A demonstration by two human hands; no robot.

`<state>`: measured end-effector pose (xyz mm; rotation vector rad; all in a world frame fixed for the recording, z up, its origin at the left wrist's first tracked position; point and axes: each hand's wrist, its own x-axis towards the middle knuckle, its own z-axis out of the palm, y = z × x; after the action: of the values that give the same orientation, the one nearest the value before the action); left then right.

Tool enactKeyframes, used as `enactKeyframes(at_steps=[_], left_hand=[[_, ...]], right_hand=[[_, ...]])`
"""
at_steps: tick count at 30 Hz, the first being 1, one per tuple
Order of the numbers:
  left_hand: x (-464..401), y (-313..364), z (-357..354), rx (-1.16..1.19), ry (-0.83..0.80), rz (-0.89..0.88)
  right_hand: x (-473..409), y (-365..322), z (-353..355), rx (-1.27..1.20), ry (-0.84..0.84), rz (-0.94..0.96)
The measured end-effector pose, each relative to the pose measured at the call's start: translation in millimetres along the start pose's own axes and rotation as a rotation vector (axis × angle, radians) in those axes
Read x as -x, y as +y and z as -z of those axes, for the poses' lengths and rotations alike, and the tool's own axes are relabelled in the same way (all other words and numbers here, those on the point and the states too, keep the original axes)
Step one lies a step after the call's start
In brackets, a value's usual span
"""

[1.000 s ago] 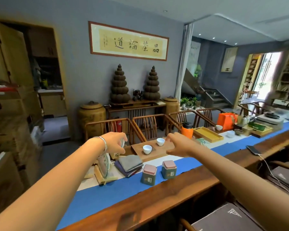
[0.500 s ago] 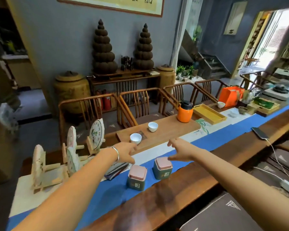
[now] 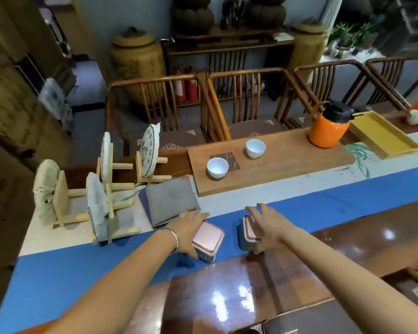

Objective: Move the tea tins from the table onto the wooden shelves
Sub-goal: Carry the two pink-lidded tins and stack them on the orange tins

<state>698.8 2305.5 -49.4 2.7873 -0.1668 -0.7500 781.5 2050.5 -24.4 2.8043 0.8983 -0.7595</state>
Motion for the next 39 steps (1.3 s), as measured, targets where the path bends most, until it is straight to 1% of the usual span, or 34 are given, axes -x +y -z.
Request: enactKeyframes(at_steps=[3, 6, 10, 17, 19, 23, 28, 31, 36, 39], left_hand=[[-14, -3, -14, 0.002, -0.012, -0.007], [-26, -1, -22, -0.021, 0.029, -0.048], [-35, 0, -23, 0.029, 0.054, -0.061], [-42, -4, -17, 0.154, 0.161, 0.021], [-40, -7, -8, 0.22, 0.19, 0.057], [-27, -19, 18, 0.328, 0.26, 0.107], [5, -33, 48, 0.349, 0.308, 0.176], [33, -43, 61, 0.347, 0.352, 0.229], [98, -69, 71, 0.415, 0.469, 0.314], [150, -89, 72, 0.454, 0.566, 0.394]], right_hand=[[-12, 9, -14, 0.027, -0.013, 0.016], [-19, 17, -24, -0.031, 0.031, 0.056], [-27, 25, -26, -0.094, 0.073, 0.101], [-33, 29, -17, -0.273, 0.133, 0.058], [-36, 28, -7, -0.265, 0.132, 0.053], [-41, 18, 20, -0.281, 0.149, 0.107], [-44, -6, 60, -0.356, 0.189, 0.219], [-47, -31, 85, -0.313, 0.217, 0.317], [-50, -93, 119, -0.271, 0.242, 0.474], [-45, -140, 135, -0.199, 0.269, 0.564]])
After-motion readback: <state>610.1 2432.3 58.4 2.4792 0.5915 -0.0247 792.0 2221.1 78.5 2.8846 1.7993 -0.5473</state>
